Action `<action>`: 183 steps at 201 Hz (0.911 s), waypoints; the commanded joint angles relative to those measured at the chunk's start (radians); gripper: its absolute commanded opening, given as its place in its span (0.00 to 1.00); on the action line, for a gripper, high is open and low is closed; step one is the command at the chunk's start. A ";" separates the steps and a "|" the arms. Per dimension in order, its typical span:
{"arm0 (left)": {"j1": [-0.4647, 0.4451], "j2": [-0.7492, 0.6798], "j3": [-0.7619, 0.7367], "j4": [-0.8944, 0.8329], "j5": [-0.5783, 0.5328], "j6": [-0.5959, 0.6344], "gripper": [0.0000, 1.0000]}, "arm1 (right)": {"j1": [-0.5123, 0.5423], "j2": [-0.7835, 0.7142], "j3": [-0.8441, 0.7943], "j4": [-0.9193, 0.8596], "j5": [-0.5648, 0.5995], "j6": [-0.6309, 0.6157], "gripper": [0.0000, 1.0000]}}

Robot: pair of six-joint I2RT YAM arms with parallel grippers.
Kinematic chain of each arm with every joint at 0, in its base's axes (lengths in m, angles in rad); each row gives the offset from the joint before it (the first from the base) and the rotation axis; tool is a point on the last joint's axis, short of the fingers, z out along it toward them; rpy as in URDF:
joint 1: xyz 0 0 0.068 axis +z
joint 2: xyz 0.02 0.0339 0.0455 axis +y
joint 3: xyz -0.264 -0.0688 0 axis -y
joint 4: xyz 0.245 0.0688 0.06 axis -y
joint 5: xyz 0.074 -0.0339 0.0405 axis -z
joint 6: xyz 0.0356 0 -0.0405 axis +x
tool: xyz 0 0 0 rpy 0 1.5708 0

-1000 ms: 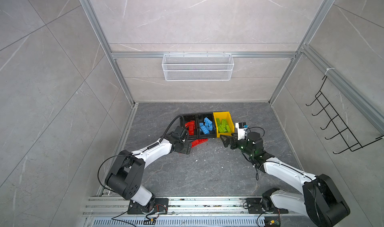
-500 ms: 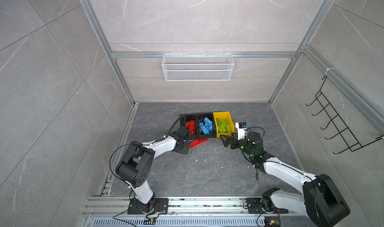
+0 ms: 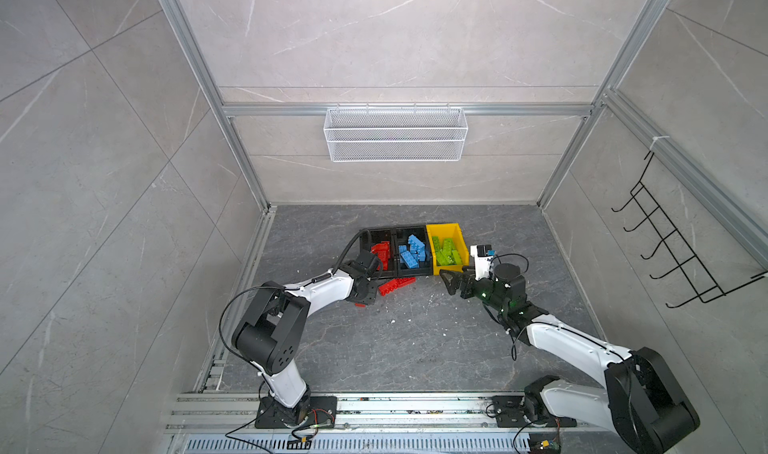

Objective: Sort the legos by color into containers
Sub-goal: 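Lower the left gripper onto the small red brick and grasp it, then carry the red brick into the red-brick bin and release it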

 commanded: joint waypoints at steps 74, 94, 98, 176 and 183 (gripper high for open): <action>-0.042 -0.211 0.088 -0.188 0.054 -0.071 0.21 | 0.000 0.002 0.029 -0.010 -0.011 0.004 1.00; -0.045 -0.202 0.140 -0.175 0.057 -0.028 0.21 | 0.001 0.007 0.031 -0.009 -0.014 0.004 1.00; -0.043 -0.193 0.153 -0.169 0.059 -0.025 0.21 | 0.001 0.007 0.031 -0.010 -0.015 0.005 1.00; 0.013 0.137 0.499 -0.141 0.042 0.149 0.19 | 0.002 -0.010 0.027 -0.011 -0.017 0.006 1.00; 0.020 0.160 0.513 -0.133 0.047 0.154 0.19 | 0.001 -0.011 0.028 -0.008 -0.017 0.006 1.00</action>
